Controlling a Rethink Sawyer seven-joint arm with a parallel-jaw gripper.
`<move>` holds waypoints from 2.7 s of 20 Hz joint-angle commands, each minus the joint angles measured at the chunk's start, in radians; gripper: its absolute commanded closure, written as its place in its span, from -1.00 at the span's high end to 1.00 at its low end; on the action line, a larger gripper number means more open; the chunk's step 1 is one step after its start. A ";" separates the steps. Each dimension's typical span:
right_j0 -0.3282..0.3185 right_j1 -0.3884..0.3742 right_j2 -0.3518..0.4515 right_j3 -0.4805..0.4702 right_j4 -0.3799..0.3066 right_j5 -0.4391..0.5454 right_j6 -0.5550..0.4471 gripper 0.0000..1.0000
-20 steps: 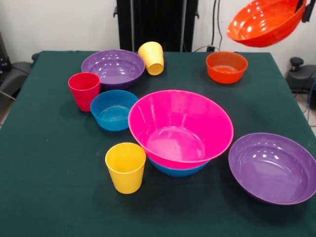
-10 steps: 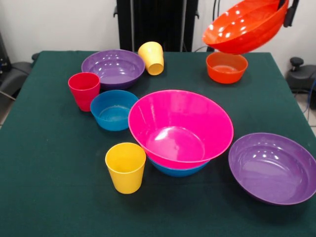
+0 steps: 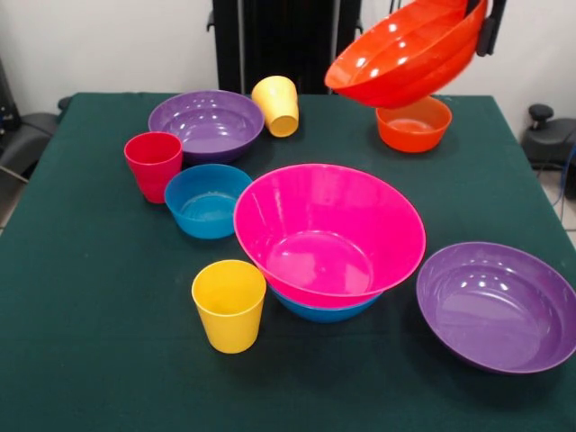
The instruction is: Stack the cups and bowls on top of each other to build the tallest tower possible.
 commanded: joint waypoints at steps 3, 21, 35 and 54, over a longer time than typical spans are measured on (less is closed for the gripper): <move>-0.090 0.063 0.177 -0.150 -0.137 0.156 -0.274 -1.00; -0.205 0.244 0.309 -0.403 -0.231 0.267 -0.297 -1.00; -0.264 0.288 0.362 -0.413 -0.264 0.220 -0.332 -1.00; -0.313 0.296 0.449 -0.417 -0.329 0.185 -0.342 1.00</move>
